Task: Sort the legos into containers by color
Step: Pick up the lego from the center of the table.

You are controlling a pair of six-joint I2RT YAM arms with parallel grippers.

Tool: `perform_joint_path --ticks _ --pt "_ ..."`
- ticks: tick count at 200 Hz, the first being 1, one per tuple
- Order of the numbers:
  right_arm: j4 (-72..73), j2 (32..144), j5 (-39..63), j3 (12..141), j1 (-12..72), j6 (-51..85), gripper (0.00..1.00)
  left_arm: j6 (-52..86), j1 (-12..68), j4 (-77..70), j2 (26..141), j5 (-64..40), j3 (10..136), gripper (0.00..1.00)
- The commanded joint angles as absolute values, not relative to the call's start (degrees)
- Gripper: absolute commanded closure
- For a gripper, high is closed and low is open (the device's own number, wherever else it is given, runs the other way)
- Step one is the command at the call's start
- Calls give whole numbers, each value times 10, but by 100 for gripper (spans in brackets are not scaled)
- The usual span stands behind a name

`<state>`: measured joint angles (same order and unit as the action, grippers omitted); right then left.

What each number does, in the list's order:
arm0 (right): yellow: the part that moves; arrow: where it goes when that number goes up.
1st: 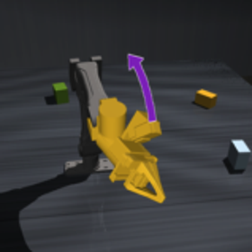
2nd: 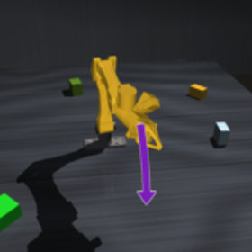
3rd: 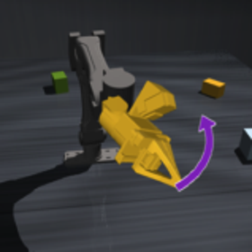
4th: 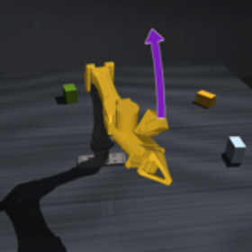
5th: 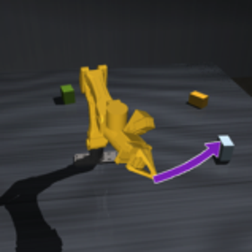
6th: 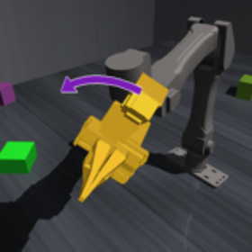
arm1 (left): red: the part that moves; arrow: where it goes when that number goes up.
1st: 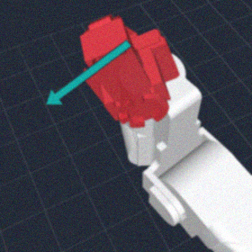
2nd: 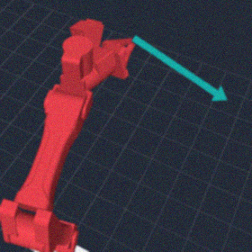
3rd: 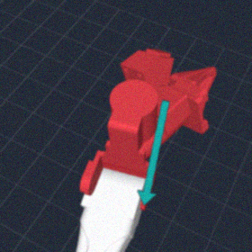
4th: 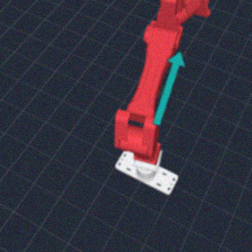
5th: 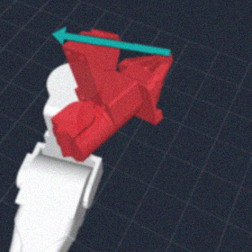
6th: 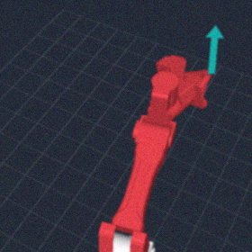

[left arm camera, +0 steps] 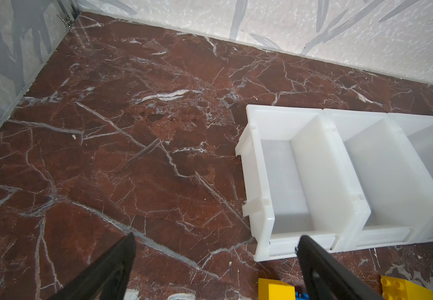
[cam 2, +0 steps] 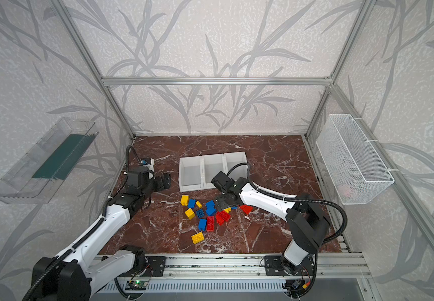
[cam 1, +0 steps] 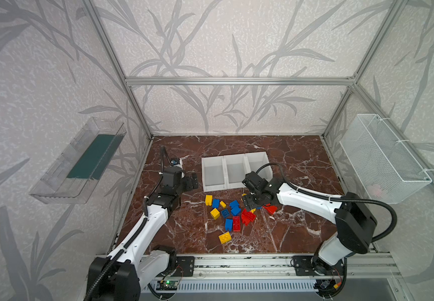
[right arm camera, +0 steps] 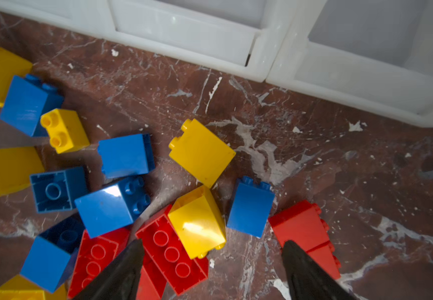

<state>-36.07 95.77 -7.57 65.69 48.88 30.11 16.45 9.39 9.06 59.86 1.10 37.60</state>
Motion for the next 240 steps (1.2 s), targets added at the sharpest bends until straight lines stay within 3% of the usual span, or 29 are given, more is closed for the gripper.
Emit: perform_joint_path --ticks 1,94,177,240 --pt "-362 975 -104 693 494 359 18 177 98 98 593 10 367 1" --pt "-364 1090 -128 762 494 397 28 189 101 89 592 -1 357 1" --pt "-372 1110 -138 762 489 416 44 193 103 84 596 -5 352 1" --pt "-345 1108 -120 738 478 435 48 195 103 82 593 -6 347 1"
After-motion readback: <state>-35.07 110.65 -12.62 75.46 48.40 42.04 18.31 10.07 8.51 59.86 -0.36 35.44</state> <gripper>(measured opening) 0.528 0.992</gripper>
